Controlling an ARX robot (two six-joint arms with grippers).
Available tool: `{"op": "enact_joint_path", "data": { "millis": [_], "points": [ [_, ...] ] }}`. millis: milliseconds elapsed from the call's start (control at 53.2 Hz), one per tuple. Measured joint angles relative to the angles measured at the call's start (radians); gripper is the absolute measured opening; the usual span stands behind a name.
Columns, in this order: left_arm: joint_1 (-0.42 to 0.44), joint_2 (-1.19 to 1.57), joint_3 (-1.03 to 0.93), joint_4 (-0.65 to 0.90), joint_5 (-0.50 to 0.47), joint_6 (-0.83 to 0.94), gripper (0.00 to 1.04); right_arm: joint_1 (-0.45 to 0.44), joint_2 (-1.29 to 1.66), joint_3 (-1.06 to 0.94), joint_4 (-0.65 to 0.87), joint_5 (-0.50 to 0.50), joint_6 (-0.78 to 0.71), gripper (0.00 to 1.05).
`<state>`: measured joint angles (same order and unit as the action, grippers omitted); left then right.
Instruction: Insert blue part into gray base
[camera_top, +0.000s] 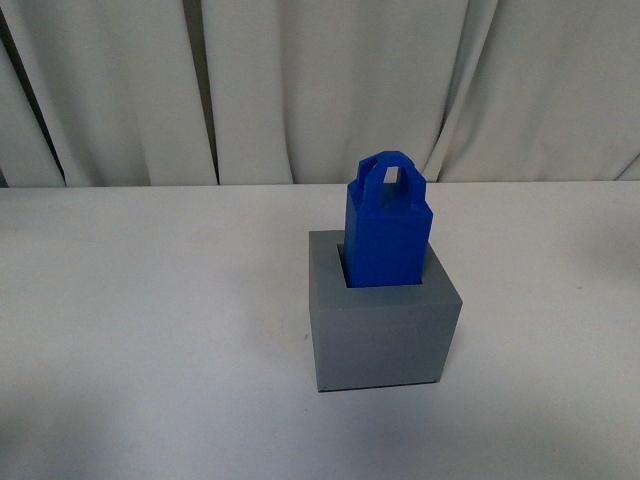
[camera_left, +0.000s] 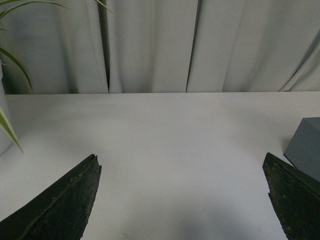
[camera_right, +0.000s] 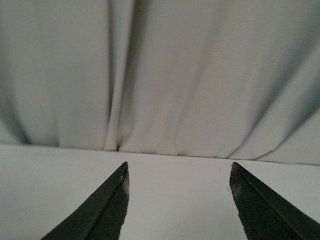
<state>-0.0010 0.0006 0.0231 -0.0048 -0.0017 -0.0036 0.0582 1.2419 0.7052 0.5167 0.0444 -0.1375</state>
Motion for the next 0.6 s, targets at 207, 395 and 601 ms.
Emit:
{"op": "enact_joint_path", "data": {
  "millis": [207, 395, 601],
  "points": [
    [0.0, 0.0, 0.0, 0.0, 0.001, 0.0, 0.99, -0.053, -0.141, -0.273, 0.143, -0.04, 0.113, 0.15],
    [0.0, 0.0, 0.0, 0.0, 0.002, 0.0, 0.99, -0.056, -0.233, -0.394, 0.172, -0.043, 0.121, 0.02],
    [0.0, 0.0, 0.0, 0.0, 0.002, 0.0, 0.99, -0.058, -0.327, -0.49, 0.175, -0.043, 0.124, 0.02]
  ]
}}
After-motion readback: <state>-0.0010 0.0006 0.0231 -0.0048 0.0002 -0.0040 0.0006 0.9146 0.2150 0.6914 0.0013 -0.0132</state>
